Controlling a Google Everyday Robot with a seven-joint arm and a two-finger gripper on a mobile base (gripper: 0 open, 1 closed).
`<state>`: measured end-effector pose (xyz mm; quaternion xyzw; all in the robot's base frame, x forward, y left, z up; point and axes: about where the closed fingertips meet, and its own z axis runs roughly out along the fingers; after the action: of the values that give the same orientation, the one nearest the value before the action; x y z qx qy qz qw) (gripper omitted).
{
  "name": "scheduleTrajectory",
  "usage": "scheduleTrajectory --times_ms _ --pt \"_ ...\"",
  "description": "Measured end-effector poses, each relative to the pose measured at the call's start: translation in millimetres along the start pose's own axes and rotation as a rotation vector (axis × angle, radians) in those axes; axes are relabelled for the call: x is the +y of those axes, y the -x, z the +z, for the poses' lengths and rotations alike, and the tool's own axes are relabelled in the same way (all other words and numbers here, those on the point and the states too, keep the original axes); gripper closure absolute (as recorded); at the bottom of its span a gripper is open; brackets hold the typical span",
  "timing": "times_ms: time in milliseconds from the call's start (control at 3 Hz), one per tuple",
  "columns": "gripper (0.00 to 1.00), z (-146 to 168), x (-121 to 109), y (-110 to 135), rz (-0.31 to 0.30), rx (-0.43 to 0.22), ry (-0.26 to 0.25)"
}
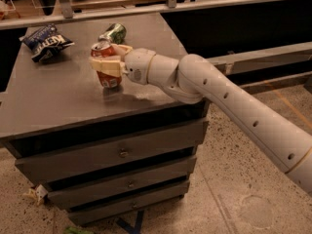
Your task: Place coke can upright
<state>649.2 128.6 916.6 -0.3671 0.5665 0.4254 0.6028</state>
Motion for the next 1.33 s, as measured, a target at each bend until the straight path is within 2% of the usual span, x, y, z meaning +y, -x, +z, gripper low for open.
scheduleTrajectory --times_ms 667,1000,1333 --pt "1.0 -0.9 1.2 -4.8 0.013 -0.008 -0.015" --pt "0.83 -1.2 1.7 -6.5 0.022 -0.01 -0.017" --pt "0.59 -2.5 2.8 -8.5 0.031 -0.009 -0.022"
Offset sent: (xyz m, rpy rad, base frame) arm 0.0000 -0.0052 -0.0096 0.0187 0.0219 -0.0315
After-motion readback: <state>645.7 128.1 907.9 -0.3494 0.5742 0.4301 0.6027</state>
